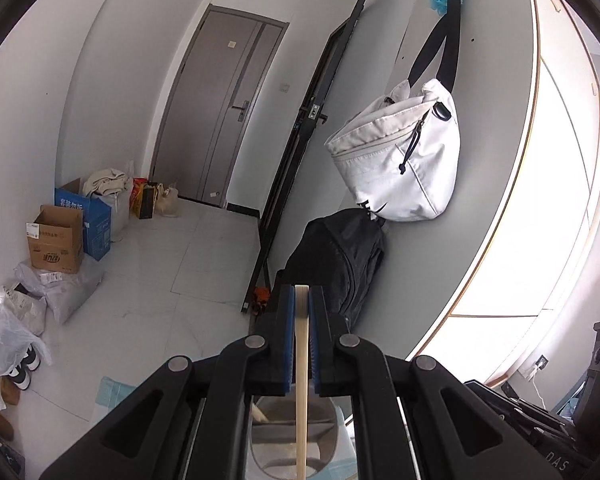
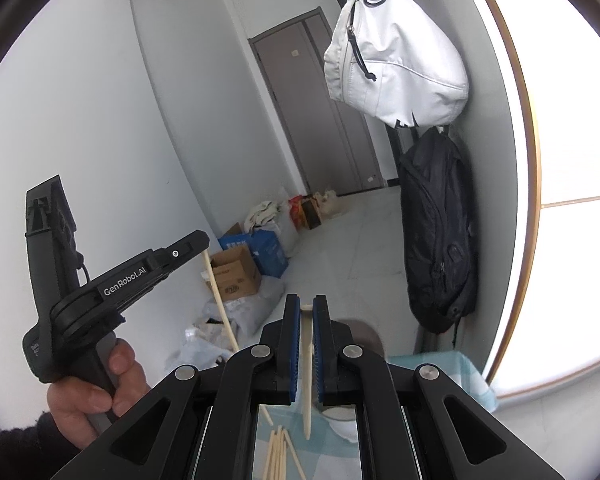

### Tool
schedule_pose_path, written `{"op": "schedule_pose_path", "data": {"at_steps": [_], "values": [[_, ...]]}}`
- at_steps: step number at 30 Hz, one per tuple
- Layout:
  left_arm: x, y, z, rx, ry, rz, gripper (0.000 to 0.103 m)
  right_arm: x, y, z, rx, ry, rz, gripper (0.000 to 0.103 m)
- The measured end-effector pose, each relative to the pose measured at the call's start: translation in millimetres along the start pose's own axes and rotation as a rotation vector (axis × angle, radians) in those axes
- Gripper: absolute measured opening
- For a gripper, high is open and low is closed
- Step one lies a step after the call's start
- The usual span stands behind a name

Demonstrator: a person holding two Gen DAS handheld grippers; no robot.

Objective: Organize utensils
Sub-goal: 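Lift the chopstick toward the holder with the left gripper while the right gripper holds its chopstick above it, then lower both held chopsticks into the utensil holder and open both grippers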

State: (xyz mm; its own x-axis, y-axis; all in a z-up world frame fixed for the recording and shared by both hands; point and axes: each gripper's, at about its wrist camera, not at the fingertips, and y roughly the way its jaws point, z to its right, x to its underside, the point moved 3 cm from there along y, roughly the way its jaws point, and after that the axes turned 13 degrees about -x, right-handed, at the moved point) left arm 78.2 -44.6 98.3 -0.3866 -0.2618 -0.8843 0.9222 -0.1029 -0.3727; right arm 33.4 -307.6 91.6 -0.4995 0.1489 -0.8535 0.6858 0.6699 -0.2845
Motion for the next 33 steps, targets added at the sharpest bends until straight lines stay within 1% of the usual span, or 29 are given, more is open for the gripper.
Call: {"op": "schedule_pose_path", "data": {"at_steps": [2, 5, 8, 14, 17, 20, 22, 24, 30, 33], "values": [[-7.0, 8.2, 3.0, 0.011, -0.010, 0.008, 0.003, -13.7, 4.4, 2.3, -0.001, -0.004, 0.003, 0.005], [-14.6, 23.1, 4.1, -0.002, -0.018, 0.019, 0.003, -29.8, 12.0, 9.4, 0.006, -0.005, 0.006, 0.005], [-15.3, 38.2, 2.5, -0.011, -0.024, 0.009, 0.003, -44.5, 21.8, 18.0, 0.013, -0.012, 0.012, 0.005], [-11.8, 65.8, 0.7, -0.028, -0.016, 0.007, 0.003, -59.1, 45.2, 34.2, 0.022, -0.020, 0.009, 0.005], [-4.5, 77.2, -1.2, -0.025, -0.013, 0.001, 0.003, -60.5, 59.3, 37.9, 0.031, -0.039, -0.003, 0.006], [2.5, 87.9, 3.0, -0.049, 0.023, 0.001, 0.003, -57.9, 74.7, 42.8, 0.063, -0.056, -0.029, 0.005], [9.3, 93.9, 5.3, -0.048, 0.044, -0.001, 0.003, -54.2, 82.7, 48.0, 0.051, -0.041, -0.042, 0.006], [17.1, 98.7, 7.0, -0.042, 0.054, -0.005, 0.003, -50.5, 90.1, 51.8, 0.057, -0.046, -0.056, 0.005], [34.5, 96.3, 8.5, -0.046, 0.085, 0.036, 0.003, -32.2, 105.2, 65.5, 0.059, -0.021, -0.101, 0.006], [38.6, 92.8, 9.6, -0.020, 0.098, 0.039, 0.003, -24.3, 108.7, 69.6, 0.049, 0.000, -0.120, 0.005]]}}
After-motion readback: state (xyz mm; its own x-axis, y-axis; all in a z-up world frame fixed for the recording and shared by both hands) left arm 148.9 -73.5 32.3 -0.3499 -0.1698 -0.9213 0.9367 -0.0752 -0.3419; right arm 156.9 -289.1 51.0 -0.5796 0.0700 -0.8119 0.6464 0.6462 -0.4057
